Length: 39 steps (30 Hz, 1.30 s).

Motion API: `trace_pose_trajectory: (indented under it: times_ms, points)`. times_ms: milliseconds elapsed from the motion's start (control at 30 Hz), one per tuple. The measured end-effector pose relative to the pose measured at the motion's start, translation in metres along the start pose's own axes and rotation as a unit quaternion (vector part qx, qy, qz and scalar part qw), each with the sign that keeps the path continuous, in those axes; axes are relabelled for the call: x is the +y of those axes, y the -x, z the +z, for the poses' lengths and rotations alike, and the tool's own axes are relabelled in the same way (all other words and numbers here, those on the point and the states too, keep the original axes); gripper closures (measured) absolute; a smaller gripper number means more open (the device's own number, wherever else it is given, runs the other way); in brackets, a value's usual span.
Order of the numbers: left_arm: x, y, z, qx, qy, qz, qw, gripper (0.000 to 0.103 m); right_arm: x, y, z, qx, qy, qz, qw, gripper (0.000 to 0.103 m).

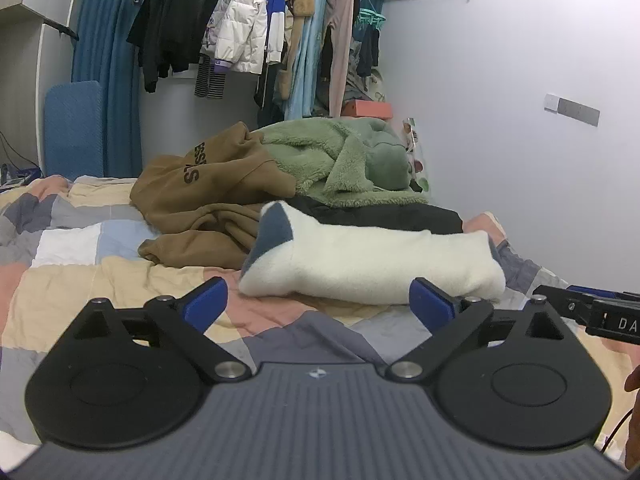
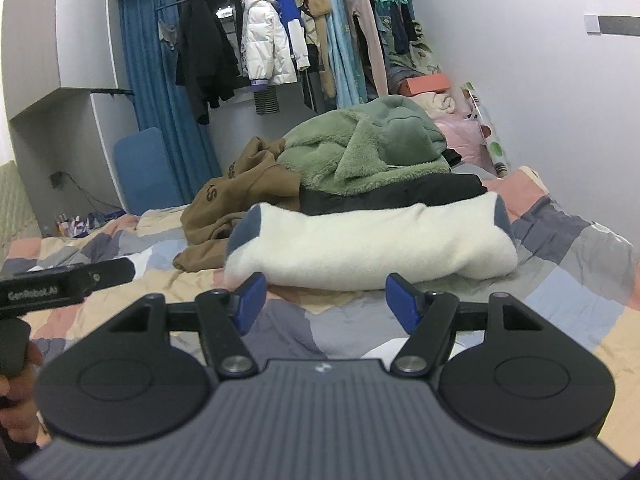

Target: Fold large clothes

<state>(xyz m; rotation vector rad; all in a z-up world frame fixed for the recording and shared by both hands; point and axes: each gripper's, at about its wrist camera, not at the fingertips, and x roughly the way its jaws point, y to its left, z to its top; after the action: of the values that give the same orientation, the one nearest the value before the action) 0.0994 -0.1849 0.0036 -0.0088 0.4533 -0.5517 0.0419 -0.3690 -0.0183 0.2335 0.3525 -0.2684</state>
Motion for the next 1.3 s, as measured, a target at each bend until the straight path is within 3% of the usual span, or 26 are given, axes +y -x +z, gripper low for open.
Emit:
trace_pose_trajectory:
  times_ms: [367, 600, 1300]
  points:
    - [0.001, 0.0, 0.001, 0.0, -0.001, 0.01, 0.9999, 0.0, -0.003, 0.005, 0.001, -0.004, 0.0, -0.01, 1.0, 0.031]
    - [0.002, 0.005, 0.004, -0.003, -0.001, 0.02, 0.9998, 0.0, 0.001, 0.009, 0.009, -0.025, 0.019, -0.045, 0.998, 0.0]
    - [-0.003, 0.005, 0.003, 0.015, -0.006, 0.025, 0.9995, 0.0, 0.014, 0.015, 0.017, -0.015, 0.04, -0.051, 0.998, 0.0]
